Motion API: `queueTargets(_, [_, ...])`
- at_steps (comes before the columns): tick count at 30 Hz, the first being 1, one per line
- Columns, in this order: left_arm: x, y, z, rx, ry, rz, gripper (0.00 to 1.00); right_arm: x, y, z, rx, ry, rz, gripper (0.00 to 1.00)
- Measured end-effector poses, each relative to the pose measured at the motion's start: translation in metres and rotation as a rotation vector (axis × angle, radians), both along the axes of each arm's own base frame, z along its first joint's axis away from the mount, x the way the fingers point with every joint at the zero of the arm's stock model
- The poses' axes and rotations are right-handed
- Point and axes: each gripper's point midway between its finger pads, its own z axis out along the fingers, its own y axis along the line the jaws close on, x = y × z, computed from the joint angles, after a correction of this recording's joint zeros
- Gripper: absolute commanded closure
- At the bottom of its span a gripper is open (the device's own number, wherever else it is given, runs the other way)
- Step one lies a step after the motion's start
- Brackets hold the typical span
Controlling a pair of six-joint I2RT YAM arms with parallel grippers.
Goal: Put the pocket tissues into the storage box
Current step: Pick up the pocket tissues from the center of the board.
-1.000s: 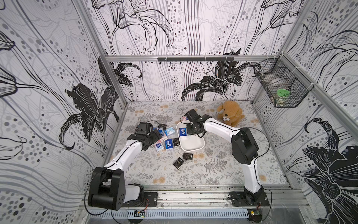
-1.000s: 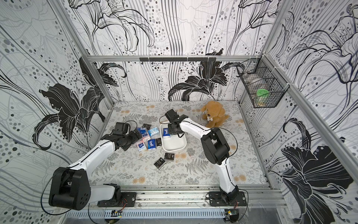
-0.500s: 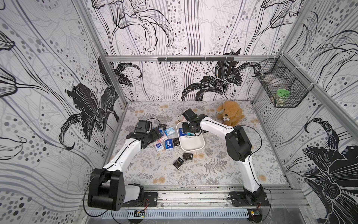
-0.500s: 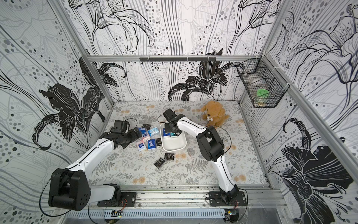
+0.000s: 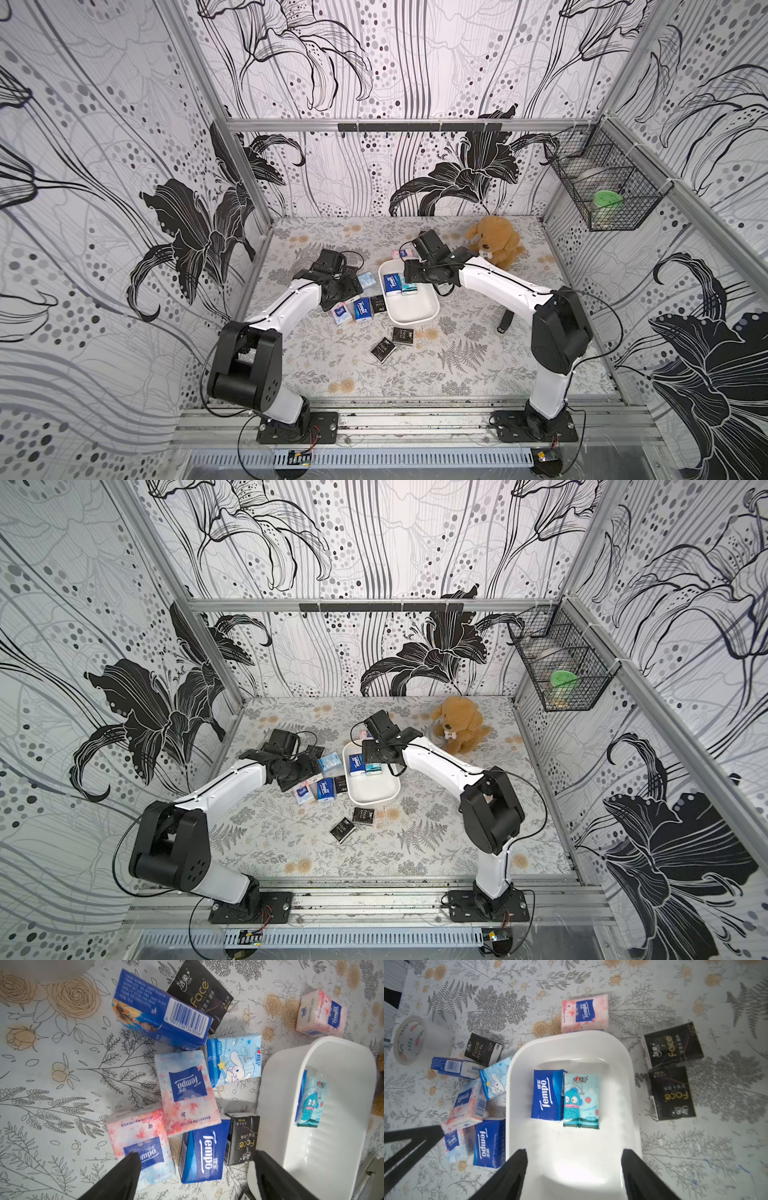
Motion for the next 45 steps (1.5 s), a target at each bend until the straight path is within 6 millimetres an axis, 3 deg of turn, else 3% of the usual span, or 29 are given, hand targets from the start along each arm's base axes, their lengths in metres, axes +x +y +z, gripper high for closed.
queueTargets(8, [0.014, -0.002, -0.019, 0.050, 0.048, -0.009, 0.15, -0.031, -0.035, -0.019, -0.058, 0.042, -0.050, 0.22])
queueTargets(15, [0.025, 0.000, -0.035, 0.086, 0.080, -0.015, 0.15, -0.032, -0.041, -0.020, -0.074, 0.034, -0.074, 0.21])
queueTargets(22, [0.034, 0.000, -0.042, 0.110, 0.088, -0.033, 0.32, -0.030, -0.044, -0.020, -0.084, 0.027, -0.082, 0.21])
queueTargets(25, [0.033, 0.000, -0.046, 0.115, 0.099, -0.040, 0.33, -0.030, -0.046, -0.016, -0.086, 0.019, -0.087, 0.21])
queueTargets(30, [0.033, 0.000, -0.047, 0.117, 0.100, -0.046, 0.33, -0.032, -0.049, -0.004, -0.077, -0.005, -0.094, 0.21])
queueTargets(34, [0.033, 0.000, -0.047, 0.119, 0.099, -0.051, 0.59, -0.031, -0.051, -0.001, -0.082, -0.013, -0.100, 0.21])
queueTargets(42, [0.029, 0.001, -0.043, 0.129, 0.105, -0.067, 0.57, -0.031, -0.054, 0.000, -0.093, -0.018, -0.108, 0.21])
queueTargets(45, [0.025, 0.001, -0.027, 0.123, 0.084, -0.067, 0.56, -0.031, -0.054, 0.002, -0.091, -0.024, -0.110, 0.20])
